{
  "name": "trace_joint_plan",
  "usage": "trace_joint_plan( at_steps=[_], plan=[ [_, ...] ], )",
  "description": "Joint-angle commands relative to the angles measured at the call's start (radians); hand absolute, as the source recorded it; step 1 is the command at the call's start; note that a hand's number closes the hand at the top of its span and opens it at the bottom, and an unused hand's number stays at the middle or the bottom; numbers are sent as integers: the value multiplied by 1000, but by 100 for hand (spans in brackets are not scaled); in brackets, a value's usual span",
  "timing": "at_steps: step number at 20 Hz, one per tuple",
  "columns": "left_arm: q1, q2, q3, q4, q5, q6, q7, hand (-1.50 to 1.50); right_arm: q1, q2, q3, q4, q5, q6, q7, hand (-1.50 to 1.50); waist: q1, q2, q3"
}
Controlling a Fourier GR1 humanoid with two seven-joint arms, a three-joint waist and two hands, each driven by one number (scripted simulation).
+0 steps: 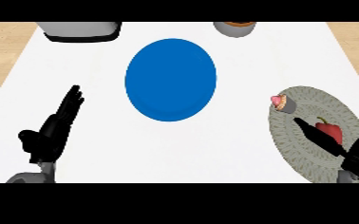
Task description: Pick the bell pepper from the placemat and place it in the plate
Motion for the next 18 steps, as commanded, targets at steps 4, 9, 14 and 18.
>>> trace_joint_plan(
  at_steps=[4,9,14,18],
  plan=[
    [3,-16,-12,-41,-19,20,36,0,153,-148,75,-123,199,126,387,-150,8,0,-1],
    [-3,19,6,-53,-7,-20,48,0,153,-299,68,-232,189,372,655,-150,9,-1,-1],
    [-44,-18,31,-8,-24,-3,34,0,146,-241,108,-350,225,446,854,-150,8,1,1],
    [-4,-21,36,-19,-39,-26,24,0,53,-251,65,-185,215,529,835,-150,15,2,2]
  ],
)
